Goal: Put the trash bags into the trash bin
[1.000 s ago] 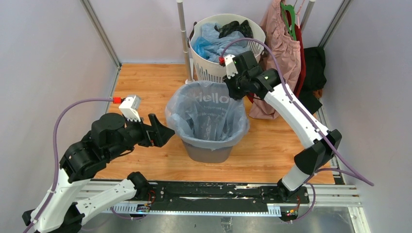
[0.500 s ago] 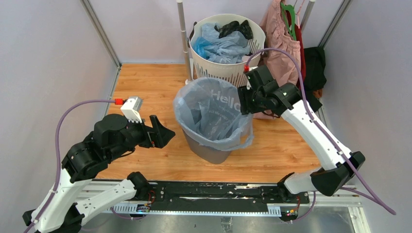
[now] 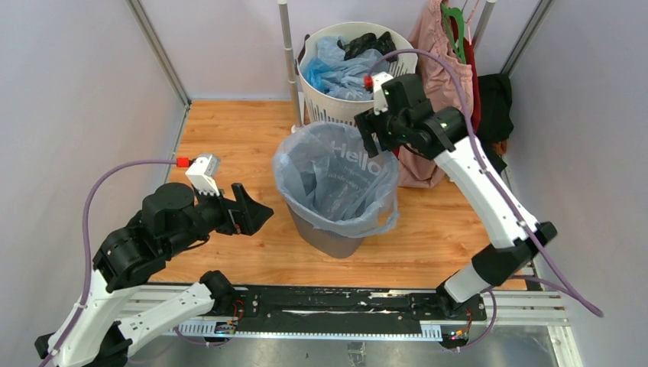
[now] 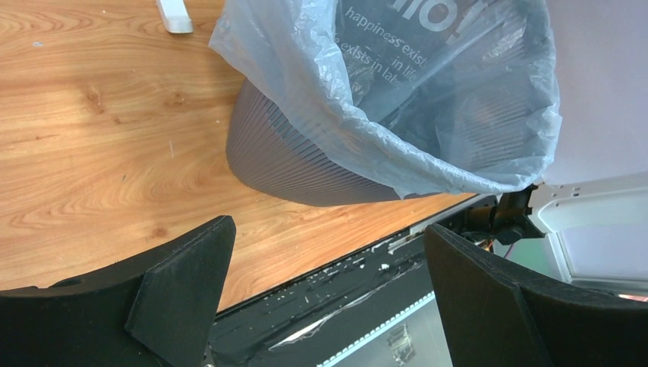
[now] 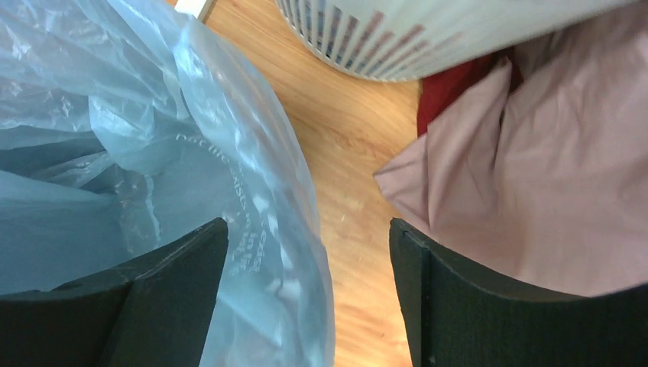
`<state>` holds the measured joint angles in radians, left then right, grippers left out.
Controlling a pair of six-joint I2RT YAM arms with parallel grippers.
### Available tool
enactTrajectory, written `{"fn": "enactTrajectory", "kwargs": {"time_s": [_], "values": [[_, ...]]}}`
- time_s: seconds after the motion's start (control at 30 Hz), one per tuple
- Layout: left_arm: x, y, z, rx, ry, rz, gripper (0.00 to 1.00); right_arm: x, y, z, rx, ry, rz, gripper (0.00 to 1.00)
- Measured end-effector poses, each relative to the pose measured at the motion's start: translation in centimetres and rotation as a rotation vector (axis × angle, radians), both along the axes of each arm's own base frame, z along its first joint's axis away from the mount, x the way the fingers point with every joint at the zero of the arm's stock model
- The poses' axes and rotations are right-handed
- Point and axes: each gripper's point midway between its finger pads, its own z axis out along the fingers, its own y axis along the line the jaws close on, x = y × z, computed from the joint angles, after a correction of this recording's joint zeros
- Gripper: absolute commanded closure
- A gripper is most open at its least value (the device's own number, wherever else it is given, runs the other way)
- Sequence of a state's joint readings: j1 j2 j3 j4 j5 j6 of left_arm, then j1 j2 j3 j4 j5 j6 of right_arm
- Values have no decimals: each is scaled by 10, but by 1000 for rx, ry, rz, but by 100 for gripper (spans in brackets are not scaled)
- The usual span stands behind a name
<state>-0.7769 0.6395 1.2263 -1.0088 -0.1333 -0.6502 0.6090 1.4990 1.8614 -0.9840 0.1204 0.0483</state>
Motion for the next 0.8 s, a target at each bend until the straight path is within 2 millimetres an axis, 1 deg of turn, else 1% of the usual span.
{"fn": "enactTrajectory", "kwargs": {"time_s": [0.07, 0.1, 0.13, 0.23, 0.3, 0.43, 0.5, 0.6, 0.63, 0.73, 0.77, 0.8], "values": [[-1, 1, 1, -6, -3, -2, 0, 11, 11, -8, -27, 6, 54, 21], [-2, 1, 1, -9, -5, -1, 0, 18, 18, -13, -42, 14, 81, 24], [-3, 2, 1, -12, -5, -2, 0, 23, 24, -21, -57, 26, 110, 29], [-5, 3, 2, -21, -7, -3, 0, 31, 37, -44, -91, 75, 175, 45], [-5, 3, 2, -21, -7, -3, 0, 32, 40, -53, -102, 94, 199, 57], [-6, 4, 1, -16, -2, -3, 1, 28, 39, -54, -96, 105, 193, 79], [-7, 4, 0, -15, 0, -4, 1, 23, 34, -54, -96, 108, 177, 84], [-7, 4, 0, -14, 4, -4, 1, 6, 24, -56, -76, 146, 132, 90], [-7, 4, 0, -15, 5, -4, 1, -2, 18, -56, -63, 161, 88, 90], [-7, 4, 0, -15, 5, -4, 1, -14, 5, -54, -21, 188, -44, 80], [-7, 4, -1, -15, 5, -4, 1, -21, -2, -55, 1, 201, -98, 74], [-7, 4, -1, -15, 5, -4, 1, -25, -4, -57, 15, 211, -124, 63]]}}
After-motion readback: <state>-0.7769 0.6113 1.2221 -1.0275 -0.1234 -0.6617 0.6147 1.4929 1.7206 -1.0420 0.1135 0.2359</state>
